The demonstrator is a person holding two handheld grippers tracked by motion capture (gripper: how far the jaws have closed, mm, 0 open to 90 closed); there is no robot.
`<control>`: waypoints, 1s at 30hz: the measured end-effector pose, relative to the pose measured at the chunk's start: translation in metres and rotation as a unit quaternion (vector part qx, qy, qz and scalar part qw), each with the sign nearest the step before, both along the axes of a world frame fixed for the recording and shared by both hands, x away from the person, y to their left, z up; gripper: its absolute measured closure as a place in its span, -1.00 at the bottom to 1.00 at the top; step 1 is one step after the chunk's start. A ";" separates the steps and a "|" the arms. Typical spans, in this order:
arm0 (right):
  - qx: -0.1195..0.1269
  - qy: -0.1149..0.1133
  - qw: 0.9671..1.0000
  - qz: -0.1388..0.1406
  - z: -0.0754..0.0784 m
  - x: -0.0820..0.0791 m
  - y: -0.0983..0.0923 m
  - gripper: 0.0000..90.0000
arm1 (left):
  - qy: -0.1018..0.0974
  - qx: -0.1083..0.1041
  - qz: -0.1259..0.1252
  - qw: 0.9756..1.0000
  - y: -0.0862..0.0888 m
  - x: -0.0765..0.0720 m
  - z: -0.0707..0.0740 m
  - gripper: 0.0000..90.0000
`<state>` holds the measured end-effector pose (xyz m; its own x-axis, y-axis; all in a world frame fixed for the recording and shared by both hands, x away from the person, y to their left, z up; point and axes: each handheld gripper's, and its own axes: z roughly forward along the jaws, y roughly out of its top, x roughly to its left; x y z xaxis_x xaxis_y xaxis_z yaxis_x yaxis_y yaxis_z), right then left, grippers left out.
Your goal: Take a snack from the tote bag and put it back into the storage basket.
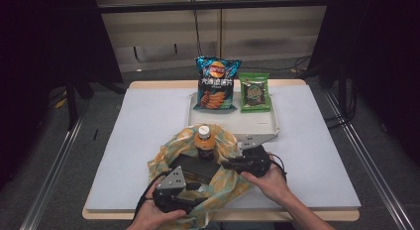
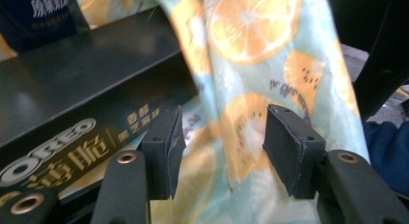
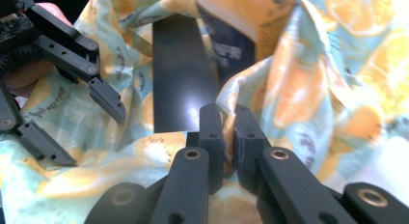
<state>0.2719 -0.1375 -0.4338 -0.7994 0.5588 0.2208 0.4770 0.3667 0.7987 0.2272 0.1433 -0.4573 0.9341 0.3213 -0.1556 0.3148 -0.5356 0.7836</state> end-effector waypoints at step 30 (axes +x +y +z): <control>-0.051 0.017 0.998 -0.021 -0.036 -0.022 -0.034 0.82 | 0.008 0.057 -0.034 0.998 -0.006 0.005 -0.010 0.90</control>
<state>0.2503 -0.1712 -0.4695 -0.7674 0.6134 0.1869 0.5199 0.4246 0.7412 0.2320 0.1371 -0.4673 0.9520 0.2736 -0.1373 0.2870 -0.6421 0.7109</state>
